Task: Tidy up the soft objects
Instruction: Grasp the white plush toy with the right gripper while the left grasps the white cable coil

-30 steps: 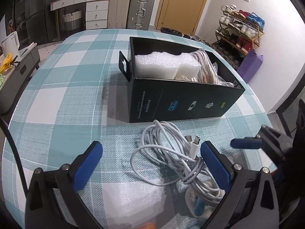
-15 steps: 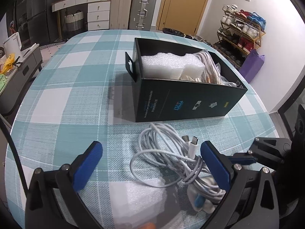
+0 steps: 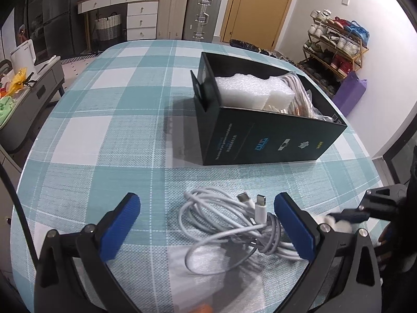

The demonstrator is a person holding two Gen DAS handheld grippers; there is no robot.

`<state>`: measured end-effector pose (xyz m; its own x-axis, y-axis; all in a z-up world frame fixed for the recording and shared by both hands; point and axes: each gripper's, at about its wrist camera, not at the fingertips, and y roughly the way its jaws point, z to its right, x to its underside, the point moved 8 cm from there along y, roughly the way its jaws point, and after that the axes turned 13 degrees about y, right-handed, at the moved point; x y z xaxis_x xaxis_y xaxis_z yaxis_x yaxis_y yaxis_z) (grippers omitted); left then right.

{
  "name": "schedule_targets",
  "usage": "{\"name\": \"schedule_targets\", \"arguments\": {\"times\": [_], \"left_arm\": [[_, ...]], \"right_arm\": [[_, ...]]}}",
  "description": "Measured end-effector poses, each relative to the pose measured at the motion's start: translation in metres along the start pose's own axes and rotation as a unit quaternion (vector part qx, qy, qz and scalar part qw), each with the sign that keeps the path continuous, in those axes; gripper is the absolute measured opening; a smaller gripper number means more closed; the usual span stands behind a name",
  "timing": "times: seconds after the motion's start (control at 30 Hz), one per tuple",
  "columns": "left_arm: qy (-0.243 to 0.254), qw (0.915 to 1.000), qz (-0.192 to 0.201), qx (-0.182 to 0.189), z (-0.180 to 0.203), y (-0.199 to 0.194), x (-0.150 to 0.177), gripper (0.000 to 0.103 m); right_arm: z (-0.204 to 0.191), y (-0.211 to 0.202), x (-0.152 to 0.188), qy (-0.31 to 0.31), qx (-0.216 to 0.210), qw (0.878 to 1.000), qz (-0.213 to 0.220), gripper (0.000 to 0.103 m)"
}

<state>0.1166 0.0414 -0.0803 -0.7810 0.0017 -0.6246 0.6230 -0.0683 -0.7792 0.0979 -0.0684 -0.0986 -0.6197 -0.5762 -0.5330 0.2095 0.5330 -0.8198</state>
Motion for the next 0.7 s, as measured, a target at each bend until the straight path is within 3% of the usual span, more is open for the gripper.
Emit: {"name": "schedule_targets", "arguments": {"times": [0.27,0.47,0.7], "left_arm": [[0.013,0.9997,-0.011,0.016,0.007,-0.001,0.006,0.103],[0.024,0.9988,-0.024,0.036,0.022,0.001,0.013,0.103],[0.024,0.9988,-0.024,0.034,0.027,0.004,0.011,0.101]], "right_arm": [[0.031,-0.014,0.002,0.029,0.038,0.999,0.010,0.028],[0.030,-0.014,0.001,0.030,0.039,0.999,0.011,0.030],[0.024,-0.005,-0.004,0.030,0.037,0.999,0.016,0.031]]}}
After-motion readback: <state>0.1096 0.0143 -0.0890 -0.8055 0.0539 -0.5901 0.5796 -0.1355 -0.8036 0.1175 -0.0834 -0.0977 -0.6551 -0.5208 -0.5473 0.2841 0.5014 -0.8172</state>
